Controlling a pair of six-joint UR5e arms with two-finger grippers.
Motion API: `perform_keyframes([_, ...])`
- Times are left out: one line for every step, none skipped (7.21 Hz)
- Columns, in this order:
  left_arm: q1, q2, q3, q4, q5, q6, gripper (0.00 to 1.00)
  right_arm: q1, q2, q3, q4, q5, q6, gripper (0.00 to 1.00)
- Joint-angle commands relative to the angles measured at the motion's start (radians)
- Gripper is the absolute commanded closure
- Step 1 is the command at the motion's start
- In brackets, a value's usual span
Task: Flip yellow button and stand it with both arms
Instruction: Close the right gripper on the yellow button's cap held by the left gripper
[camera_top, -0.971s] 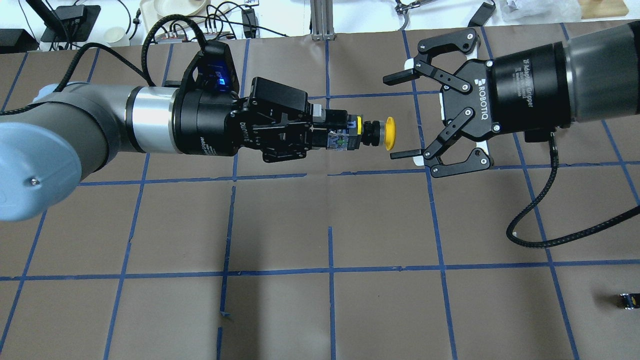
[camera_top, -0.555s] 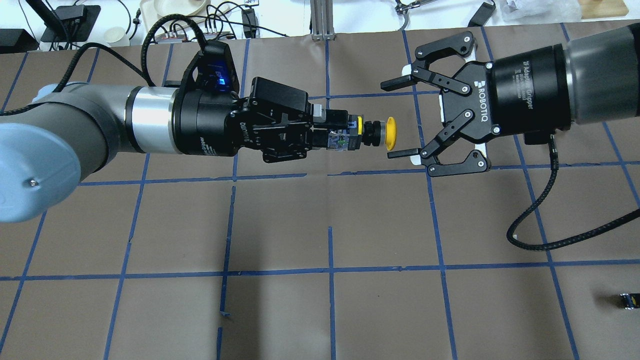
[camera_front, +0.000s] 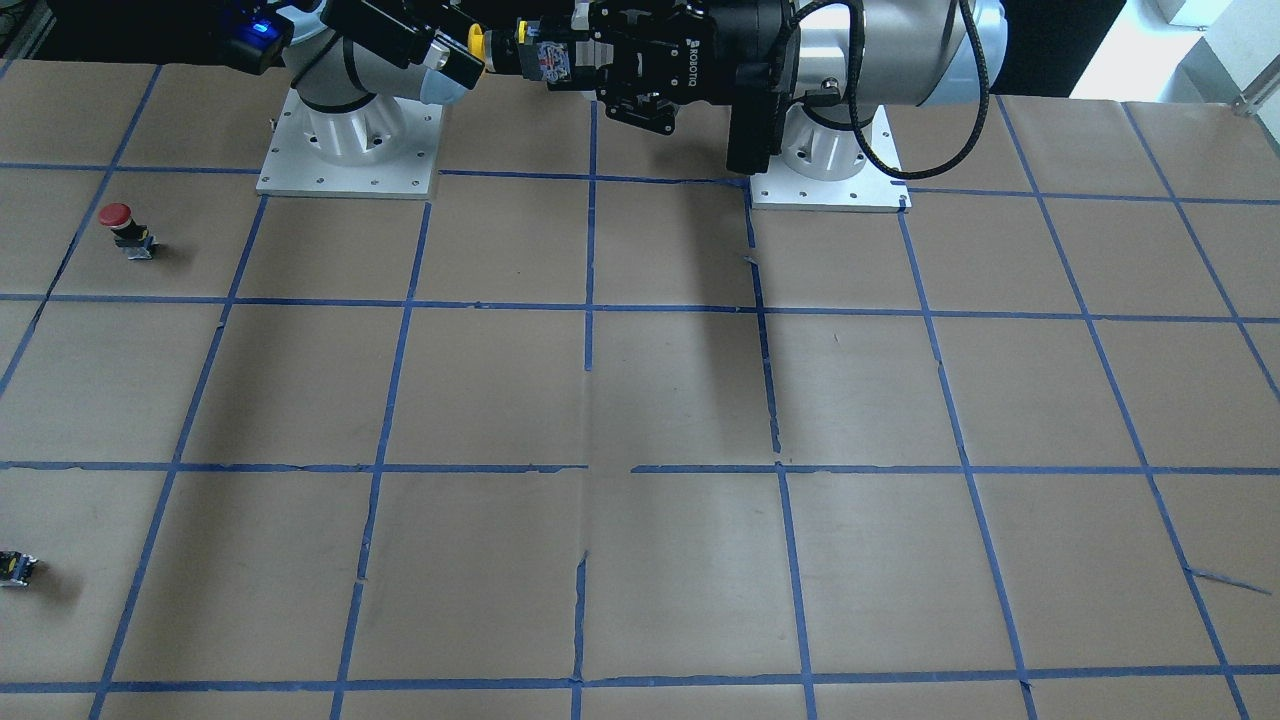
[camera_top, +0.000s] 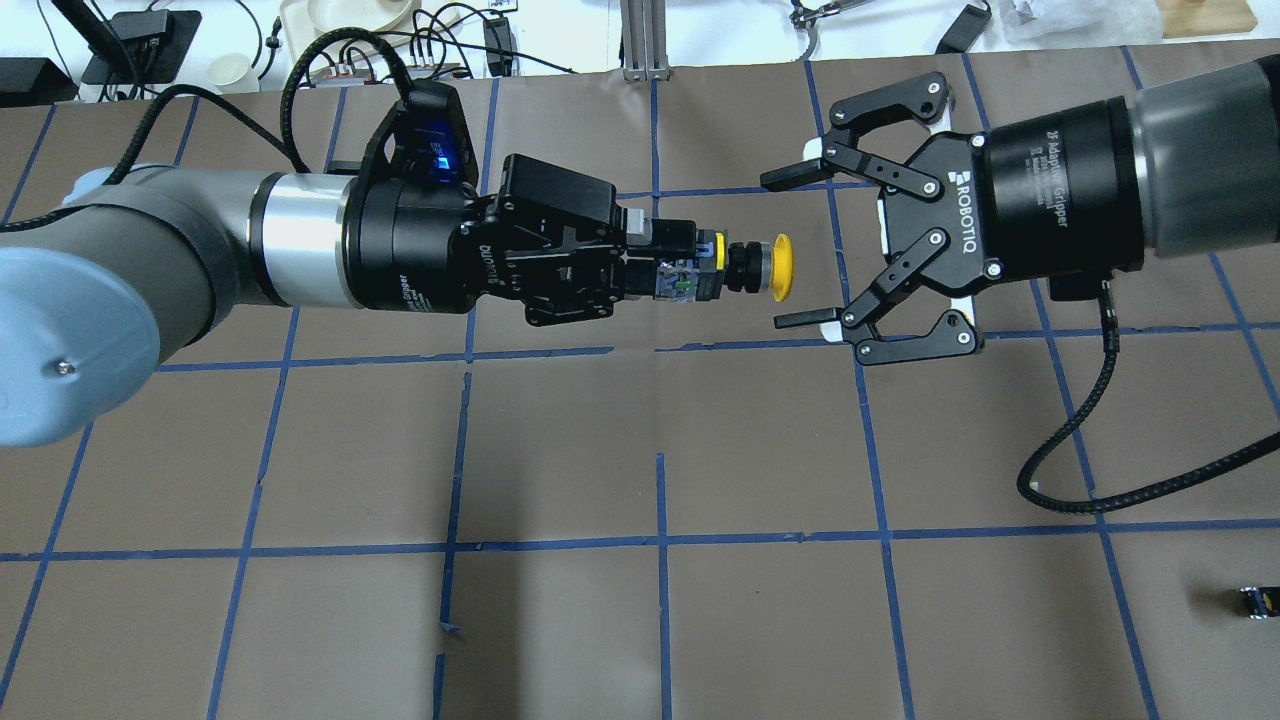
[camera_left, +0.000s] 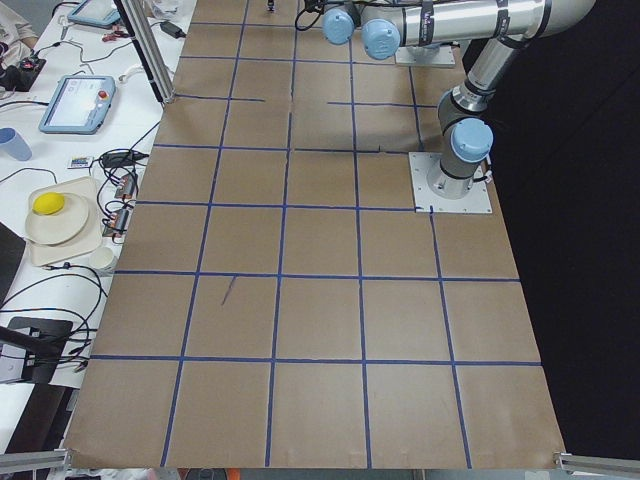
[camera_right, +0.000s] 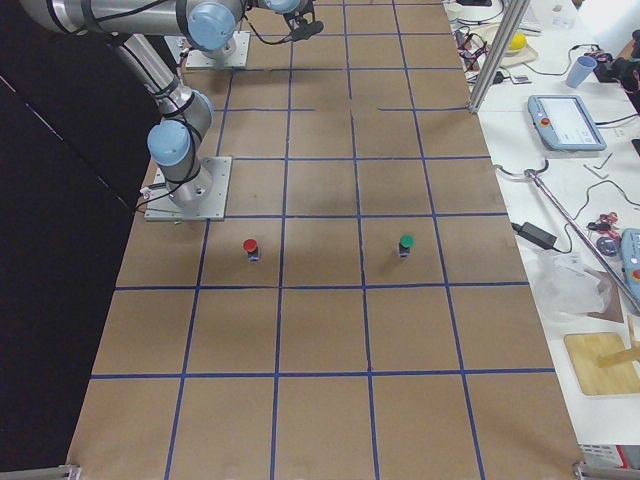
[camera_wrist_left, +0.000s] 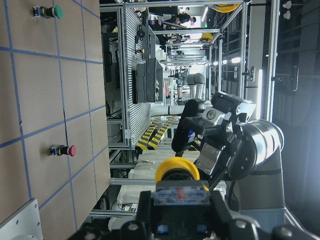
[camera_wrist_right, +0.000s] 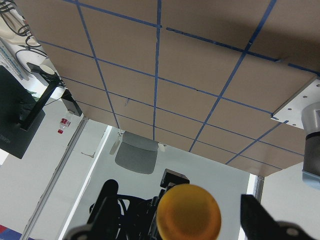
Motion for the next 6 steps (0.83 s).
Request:
perform_keyframes([-0.001,0.001,0.000,0.000,0.000,0.001,0.81,0.000,-0.024,0.000,0.017,-0.002,0.002,0.13])
perform_keyframes([-0.001,0.003,0.000,0.000,0.000,0.001,0.81,0.000,-0.024,0.000,0.028,-0.005,0.003,0.13])
perform_keyframes([-0.001,0.003,0.000,0.000,0.001,0.001,0.81,0.000,-0.024,-0.002,0.039,-0.006,0.002,0.13])
perform_keyframes([0.001,0.003,0.000,0.000,0.000,0.001,0.81,0.000,-0.023,0.000,0.036,-0.009,0.000,0.19])
perform_keyframes([-0.001,0.003,0.000,0.000,0.000,0.001,0.81,0.000,-0.022,-0.002,0.037,-0.008,0.000,0.26])
perform_keyframes([-0.001,0.003,0.000,0.000,0.001,0.001,0.81,0.000,-0.021,-0.002,0.037,-0.008,0.001,0.41])
